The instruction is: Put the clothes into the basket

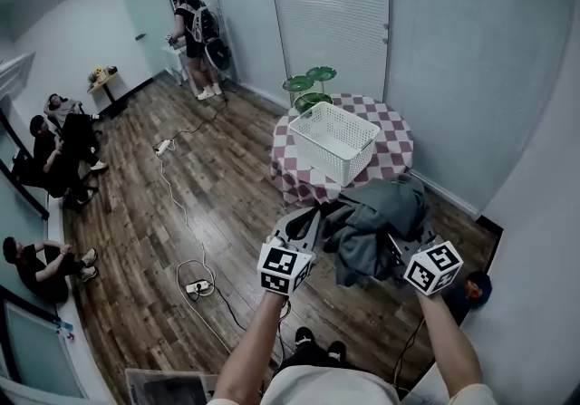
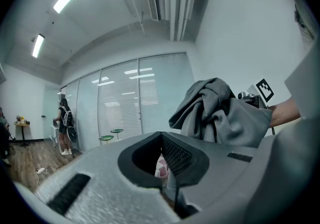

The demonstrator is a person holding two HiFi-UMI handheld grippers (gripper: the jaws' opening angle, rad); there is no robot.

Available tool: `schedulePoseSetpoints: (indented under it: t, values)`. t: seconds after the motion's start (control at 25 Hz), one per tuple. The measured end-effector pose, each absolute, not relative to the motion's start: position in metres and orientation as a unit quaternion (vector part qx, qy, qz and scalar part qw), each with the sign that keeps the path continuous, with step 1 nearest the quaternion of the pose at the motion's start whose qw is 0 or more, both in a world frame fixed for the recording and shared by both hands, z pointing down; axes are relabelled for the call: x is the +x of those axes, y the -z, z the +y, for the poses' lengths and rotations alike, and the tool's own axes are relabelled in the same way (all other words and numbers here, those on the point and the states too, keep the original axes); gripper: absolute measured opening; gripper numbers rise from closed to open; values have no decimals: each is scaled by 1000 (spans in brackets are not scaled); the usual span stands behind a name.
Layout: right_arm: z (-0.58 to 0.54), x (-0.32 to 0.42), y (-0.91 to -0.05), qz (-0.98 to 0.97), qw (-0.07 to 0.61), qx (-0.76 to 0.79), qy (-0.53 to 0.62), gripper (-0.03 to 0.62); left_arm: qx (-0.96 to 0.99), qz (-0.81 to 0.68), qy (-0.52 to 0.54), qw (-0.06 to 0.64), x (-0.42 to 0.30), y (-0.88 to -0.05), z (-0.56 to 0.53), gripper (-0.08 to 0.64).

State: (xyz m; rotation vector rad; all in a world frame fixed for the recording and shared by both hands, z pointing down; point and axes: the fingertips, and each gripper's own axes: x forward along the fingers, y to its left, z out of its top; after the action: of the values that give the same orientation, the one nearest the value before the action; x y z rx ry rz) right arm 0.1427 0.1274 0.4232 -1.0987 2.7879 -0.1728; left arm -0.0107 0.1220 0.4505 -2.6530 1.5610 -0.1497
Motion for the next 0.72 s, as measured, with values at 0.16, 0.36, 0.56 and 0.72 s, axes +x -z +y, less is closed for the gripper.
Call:
schedulePoseSetpoints:
  t: [0.16, 0.36, 0.56, 0.72]
  values:
    - [114, 142, -421, 928, 73, -362, 52, 196, -858, 509, 56, 35, -14, -453, 113, 12]
    - [94, 141, -425, 925, 70, -369, 51, 196, -860, 506, 63, 32, -19, -462, 97, 12]
    - [79, 140, -427, 917, 70, -389, 56, 196, -866, 499, 39, 9, -16, -471, 73, 12]
    - [61, 138, -423, 912, 81, -399, 55, 196, -872, 486, 58, 4, -7, -478, 51, 12]
